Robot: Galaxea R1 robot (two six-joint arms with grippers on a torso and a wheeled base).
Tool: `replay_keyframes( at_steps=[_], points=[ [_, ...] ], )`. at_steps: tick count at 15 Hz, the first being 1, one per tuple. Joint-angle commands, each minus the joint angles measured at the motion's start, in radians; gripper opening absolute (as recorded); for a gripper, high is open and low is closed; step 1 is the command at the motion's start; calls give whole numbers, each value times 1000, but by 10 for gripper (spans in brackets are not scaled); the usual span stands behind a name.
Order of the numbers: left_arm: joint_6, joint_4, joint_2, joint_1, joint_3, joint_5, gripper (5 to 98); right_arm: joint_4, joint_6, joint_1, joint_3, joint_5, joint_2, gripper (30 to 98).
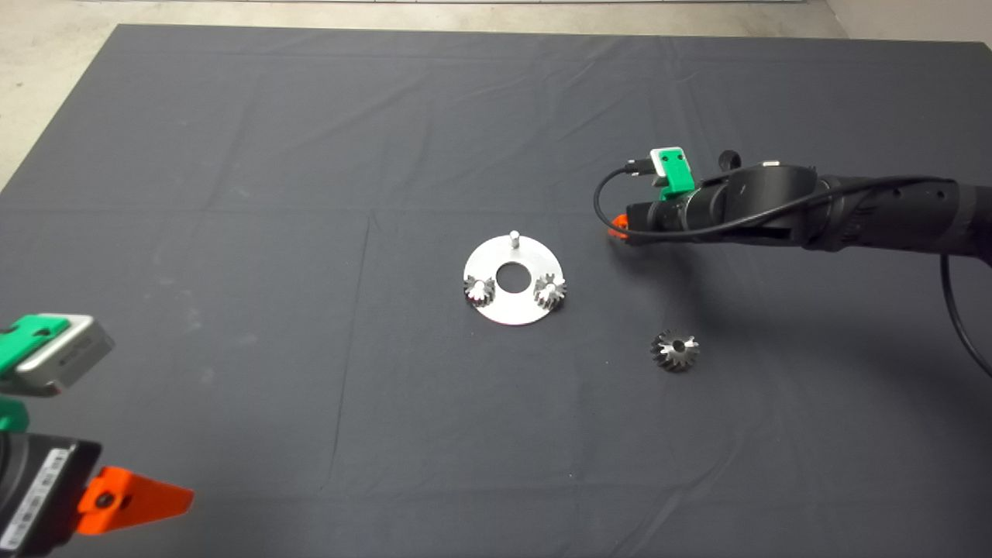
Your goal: Remove an incorrectly installed larger gear and replace it with the correct smaller gear
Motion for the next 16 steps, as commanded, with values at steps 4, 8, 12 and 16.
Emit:
replay_keyframes(
  at_steps=[4, 8, 12, 16],
  points=[
    [0, -11, -1, 2, 11, 6, 983, -40, 8, 10, -27, 4, 6, 797],
    [0, -11, -2, 2, 11, 6, 983, -41, 8, 10, -57, 4, 33, 753],
    [0, -11, -2, 3, 11, 6, 983, -42, 8, 10, -58, 4, 35, 705],
    [1, -11, -1, 3, 11, 6, 983, -40, 8, 6, -57, 4, 34, 661]
  ],
)
